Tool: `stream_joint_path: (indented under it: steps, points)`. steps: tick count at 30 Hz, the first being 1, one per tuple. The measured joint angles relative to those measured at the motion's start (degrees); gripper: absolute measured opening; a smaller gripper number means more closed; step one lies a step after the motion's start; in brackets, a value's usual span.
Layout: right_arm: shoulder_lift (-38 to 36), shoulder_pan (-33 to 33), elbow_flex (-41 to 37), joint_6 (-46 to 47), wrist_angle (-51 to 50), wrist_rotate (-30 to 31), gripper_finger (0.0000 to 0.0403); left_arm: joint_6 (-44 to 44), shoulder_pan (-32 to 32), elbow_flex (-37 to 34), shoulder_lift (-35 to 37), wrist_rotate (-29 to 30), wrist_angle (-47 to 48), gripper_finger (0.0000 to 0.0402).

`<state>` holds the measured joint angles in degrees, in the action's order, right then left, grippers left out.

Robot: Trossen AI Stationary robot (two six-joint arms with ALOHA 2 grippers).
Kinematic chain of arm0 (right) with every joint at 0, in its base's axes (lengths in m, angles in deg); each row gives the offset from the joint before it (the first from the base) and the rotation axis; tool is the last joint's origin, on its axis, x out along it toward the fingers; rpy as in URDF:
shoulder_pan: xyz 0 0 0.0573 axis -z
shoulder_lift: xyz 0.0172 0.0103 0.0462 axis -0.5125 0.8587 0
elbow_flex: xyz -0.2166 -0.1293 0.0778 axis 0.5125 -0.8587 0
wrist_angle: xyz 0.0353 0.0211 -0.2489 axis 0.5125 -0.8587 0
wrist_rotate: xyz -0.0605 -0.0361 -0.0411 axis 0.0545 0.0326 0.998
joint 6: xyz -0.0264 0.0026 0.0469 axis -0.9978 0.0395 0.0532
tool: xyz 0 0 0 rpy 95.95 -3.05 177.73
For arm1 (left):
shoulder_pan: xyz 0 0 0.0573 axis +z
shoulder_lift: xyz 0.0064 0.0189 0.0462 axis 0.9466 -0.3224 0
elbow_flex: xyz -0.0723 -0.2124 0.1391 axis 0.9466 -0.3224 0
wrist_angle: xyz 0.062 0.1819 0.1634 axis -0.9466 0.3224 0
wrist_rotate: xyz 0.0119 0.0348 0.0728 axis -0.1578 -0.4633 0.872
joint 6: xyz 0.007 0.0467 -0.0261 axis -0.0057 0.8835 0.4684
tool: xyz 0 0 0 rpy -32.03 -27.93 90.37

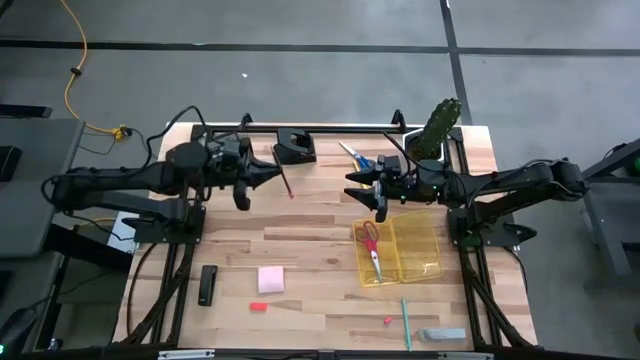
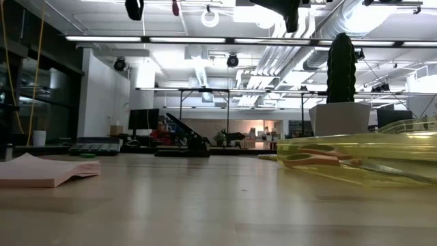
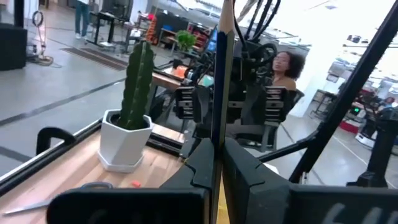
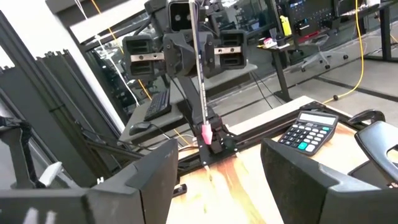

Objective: Pack school essentials
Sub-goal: Put the black pencil into the yellow box

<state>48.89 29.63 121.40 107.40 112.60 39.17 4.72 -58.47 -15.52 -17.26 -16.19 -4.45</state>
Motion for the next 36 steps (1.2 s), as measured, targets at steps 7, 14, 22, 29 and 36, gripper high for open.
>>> stream_joint_path:
  steps: [7, 14, 22, 29, 36]
  points:
    - [0.0, 0.1, 0.0, 0.1, -0.2, -0.7, 0.0222, -0.2, 0.0, 0.0, -0.4, -0.1, -0.4, 0.0000]
    - [0.0, 0.1, 0.0, 0.0, -0.4, -0.7, 0.0222, -0.4, 0.0, 0.0, -0.4, 0.0, -0.5, 0.0000]
    - [7.1, 0.0, 2.7, 0.0, -0.9, -3.9, 0.0222, -2.8, 0.0, 0.5, -8.4, -2.9, -8.5, 0.0000]
    - [16.2, -0.5, 12.1, -3.4, -3.7, -7.4, 0.0222, -4.1, -1.6, 4.1, -18.5, -5.2, -11.5, 0.0000]
    - [19.3, 0.4, 17.2, -3.4, -8.4, -7.1, 0.0217, -3.0, -3.9, 6.7, -21.8, -5.2, -12.9, 0.0000]
